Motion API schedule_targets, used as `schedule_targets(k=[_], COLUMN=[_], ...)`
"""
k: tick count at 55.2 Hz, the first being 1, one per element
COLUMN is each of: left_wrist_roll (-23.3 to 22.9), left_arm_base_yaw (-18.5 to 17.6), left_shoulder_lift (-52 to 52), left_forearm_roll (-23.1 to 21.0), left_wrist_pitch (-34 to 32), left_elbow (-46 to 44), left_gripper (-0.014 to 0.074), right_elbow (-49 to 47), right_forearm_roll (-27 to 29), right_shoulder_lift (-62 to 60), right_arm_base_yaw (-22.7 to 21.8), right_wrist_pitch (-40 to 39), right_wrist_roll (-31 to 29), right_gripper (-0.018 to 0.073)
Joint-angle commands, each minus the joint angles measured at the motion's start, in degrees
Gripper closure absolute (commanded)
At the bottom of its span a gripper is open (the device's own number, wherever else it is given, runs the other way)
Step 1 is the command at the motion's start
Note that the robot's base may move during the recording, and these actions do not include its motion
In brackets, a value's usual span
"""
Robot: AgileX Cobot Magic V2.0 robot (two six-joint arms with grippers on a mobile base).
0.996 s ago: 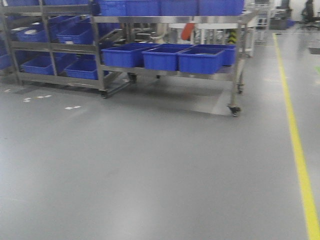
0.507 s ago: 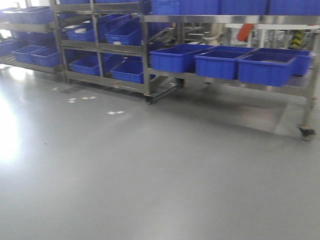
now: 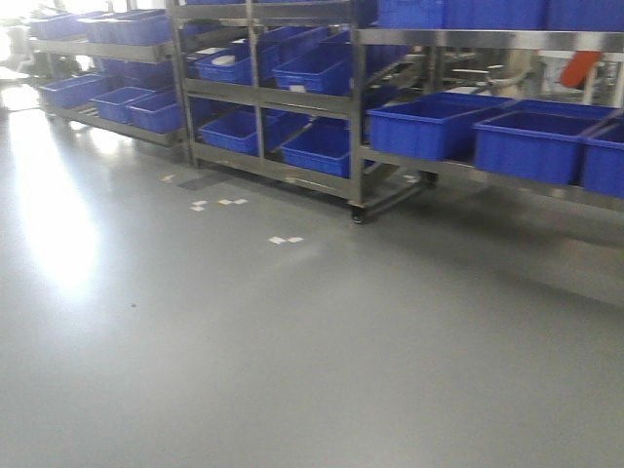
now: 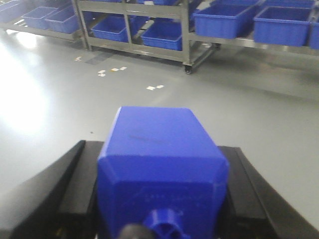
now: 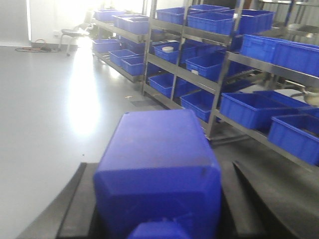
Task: Pick and sort blue part to right shelf
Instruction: 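Drive the base along the aisle holding both parts, then drive the base to the rack of open blue bins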
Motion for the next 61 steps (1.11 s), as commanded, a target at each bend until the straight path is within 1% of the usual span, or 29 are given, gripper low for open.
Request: schedule_targets(k=[1, 61], left_wrist_roll=[-0.4, -0.4], left_arm_base_yaw=[-0.4, -0.4], left_shoulder_lift=[1.1, 1.1], left_forearm_roll=[0.3, 0.3], left_wrist_pitch=[-4.7, -4.7], left_elbow=[-1.7, -1.7], left_gripper=[0.0260, 0.0260], right_elbow=[-1.6, -1.6], right_forearm_roll=[0.3, 0.3], right_shoulder_lift=[0.0, 0.0], right_arm_base_yaw=[-0.3, -0.3], right_wrist_pitch=[-5.6, -5.6], right_wrist_roll=[0.0, 0.0], right_gripper=[0.0345, 0.0345])
